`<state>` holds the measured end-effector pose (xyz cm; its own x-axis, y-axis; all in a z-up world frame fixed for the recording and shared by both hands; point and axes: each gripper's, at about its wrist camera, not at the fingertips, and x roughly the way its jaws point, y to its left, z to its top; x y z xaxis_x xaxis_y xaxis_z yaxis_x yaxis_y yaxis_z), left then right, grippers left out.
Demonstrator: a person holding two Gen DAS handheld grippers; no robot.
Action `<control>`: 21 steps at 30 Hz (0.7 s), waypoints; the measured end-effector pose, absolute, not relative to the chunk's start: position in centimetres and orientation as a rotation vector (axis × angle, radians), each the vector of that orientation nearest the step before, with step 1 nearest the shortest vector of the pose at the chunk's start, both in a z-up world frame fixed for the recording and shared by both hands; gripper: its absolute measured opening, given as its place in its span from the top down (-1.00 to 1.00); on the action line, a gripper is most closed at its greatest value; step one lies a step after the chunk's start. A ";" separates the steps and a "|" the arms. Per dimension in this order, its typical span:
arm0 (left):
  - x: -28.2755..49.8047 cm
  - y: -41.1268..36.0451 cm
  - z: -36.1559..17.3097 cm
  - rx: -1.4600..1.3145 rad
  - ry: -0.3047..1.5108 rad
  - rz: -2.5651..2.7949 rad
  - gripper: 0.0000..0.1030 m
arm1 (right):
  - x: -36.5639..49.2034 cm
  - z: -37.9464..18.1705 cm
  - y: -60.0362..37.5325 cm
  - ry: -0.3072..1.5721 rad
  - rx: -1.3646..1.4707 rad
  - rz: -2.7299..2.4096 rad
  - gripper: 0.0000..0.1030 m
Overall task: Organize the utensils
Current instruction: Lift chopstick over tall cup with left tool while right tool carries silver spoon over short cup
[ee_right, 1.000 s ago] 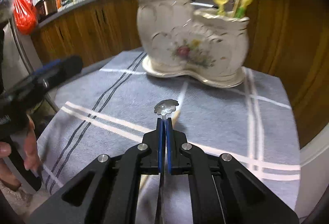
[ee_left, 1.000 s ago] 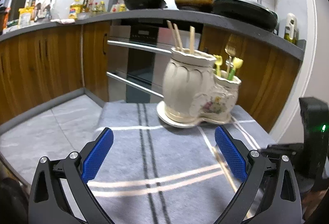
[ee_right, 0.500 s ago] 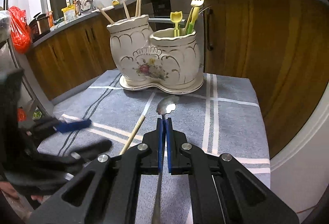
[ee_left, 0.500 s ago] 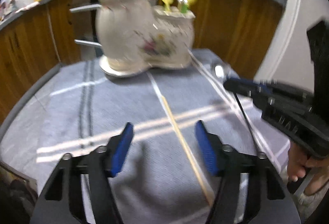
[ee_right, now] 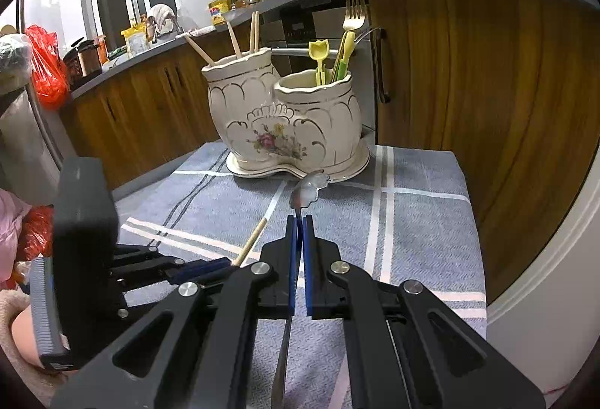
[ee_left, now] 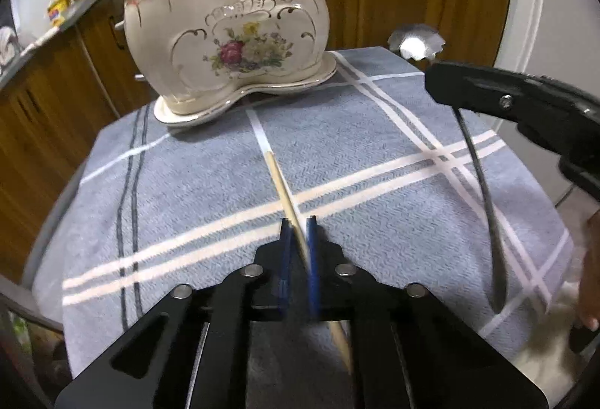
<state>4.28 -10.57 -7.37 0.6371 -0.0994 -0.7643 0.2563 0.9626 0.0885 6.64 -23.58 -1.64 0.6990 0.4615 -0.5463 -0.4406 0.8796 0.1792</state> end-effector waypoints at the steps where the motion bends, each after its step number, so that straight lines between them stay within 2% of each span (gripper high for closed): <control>1: 4.4 -10.5 -7.3 0.199 0.854 -0.206 0.85 | 6.6 -1.6 -23.7 0.613 0.040 0.507 0.94; 6: 4.6 -9.4 -6.8 0.149 0.850 -0.243 0.90 | 6.3 -0.9 -24.1 0.570 0.071 0.524 0.95; 13: 4.1 -8.1 -4.8 0.108 0.751 -0.266 0.90 | 6.4 -0.1 -24.6 0.520 0.110 0.513 0.97; 21: 2.4 -6.0 -2.5 0.032 0.525 -0.359 0.90 | 5.6 1.4 -24.9 0.381 0.118 0.476 0.97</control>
<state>2.38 -6.03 -2.46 0.8046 -0.3272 -0.4955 0.3433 0.9372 -0.0613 5.58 -24.89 1.37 0.8198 0.4680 -0.3300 -0.4245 0.8834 0.1984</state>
